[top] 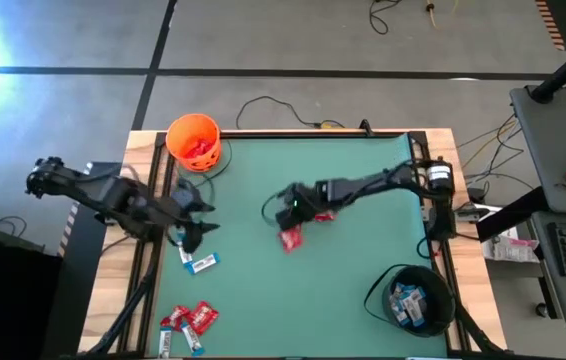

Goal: Sort candy by brand, put in halloween buckets
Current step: Move the red candies to the center of the table, then put the red candy into the orange bucket

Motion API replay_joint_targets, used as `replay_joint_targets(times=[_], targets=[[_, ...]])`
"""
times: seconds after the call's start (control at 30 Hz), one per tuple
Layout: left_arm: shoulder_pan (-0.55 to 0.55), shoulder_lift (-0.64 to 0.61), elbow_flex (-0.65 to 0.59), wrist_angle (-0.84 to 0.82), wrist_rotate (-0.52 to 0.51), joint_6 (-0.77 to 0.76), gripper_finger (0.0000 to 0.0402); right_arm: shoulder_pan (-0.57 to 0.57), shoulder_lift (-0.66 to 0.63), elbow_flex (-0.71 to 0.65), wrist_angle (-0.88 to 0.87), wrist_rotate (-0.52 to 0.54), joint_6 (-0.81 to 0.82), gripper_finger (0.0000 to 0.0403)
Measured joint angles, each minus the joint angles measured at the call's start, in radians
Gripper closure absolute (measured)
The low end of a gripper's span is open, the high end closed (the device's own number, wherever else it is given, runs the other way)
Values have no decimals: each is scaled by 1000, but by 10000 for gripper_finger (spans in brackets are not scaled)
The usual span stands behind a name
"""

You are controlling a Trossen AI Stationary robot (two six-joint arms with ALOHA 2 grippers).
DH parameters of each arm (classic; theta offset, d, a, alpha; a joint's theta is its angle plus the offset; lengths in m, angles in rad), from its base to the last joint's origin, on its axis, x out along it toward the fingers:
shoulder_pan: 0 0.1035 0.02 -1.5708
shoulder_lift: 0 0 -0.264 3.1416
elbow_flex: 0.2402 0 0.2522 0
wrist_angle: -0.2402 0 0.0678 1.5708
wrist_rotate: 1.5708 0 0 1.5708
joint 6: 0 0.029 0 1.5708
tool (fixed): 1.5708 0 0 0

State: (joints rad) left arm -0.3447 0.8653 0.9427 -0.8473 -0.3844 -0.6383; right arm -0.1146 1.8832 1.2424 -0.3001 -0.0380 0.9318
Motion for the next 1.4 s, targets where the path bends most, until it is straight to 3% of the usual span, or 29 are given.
replay_joint_targets(times=[0.27,0.53,0.67,0.77,0.9,1.03,1.23,1.4], targets=[[0,167,-112,235,35,29,161,251,-215,61,7,309,-1,394],[-2,376,-178,650,25,239,161,459,-340,61,-55,579,-4,393],[-2,509,-184,801,-40,294,161,515,-362,60,-63,605,69,393],[16,604,-184,875,-20,312,160,541,-367,62,-61,607,71,393],[41,718,-154,880,-9,288,153,552,-376,62,-71,607,64,393],[68,802,-99,886,78,292,139,549,-395,62,-94,609,63,393],[97,913,-51,890,59,338,125,546,-433,62,-121,609,62,393],[113,952,-55,883,-4,286,127,546,-473,62,-130,608,53,393]])
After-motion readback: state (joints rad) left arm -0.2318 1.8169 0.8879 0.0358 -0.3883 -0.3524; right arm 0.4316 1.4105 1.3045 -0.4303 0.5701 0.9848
